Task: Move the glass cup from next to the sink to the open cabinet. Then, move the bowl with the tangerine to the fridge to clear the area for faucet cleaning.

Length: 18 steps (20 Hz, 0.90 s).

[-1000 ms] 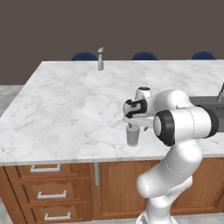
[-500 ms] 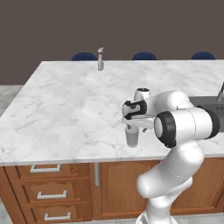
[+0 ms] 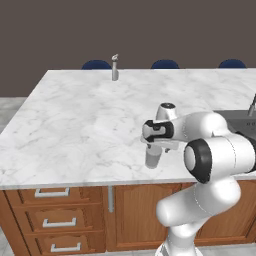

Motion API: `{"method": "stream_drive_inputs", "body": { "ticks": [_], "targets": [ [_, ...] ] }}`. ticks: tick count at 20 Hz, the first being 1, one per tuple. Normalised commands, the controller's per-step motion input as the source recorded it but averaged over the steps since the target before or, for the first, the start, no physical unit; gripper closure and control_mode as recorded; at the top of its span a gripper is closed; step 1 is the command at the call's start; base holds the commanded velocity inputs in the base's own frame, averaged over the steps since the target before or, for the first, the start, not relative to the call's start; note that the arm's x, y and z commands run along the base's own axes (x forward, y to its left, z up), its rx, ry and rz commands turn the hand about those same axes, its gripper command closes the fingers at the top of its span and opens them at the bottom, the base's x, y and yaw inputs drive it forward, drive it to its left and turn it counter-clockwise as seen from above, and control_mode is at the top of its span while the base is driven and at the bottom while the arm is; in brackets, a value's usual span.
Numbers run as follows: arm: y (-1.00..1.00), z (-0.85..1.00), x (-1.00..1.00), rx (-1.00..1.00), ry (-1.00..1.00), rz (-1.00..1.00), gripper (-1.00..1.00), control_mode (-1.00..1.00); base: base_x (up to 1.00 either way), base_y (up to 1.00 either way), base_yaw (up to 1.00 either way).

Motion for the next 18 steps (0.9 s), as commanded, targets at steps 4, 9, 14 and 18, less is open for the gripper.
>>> {"method": "stream_drive_inputs", "body": {
  "ticks": [4,9,14,18],
  "targets": [
    [0.00,-0.06,0.00,0.00,0.00,0.00,-1.00,-1.00,0.00,0.00,0.00],
    [0.00,-0.22,0.00,0.00,0.00,0.00,-1.00,-1.00,0.00,0.00,0.00],
    [0.00,0.17,-0.17,0.00,-0.13,0.00,-1.00,-1.00,0.00,0.00,0.00],
    [0.00,-0.06,0.00,0.00,0.00,0.00,-1.00,-1.00,0.00,0.00,0.00]
  ]
}}
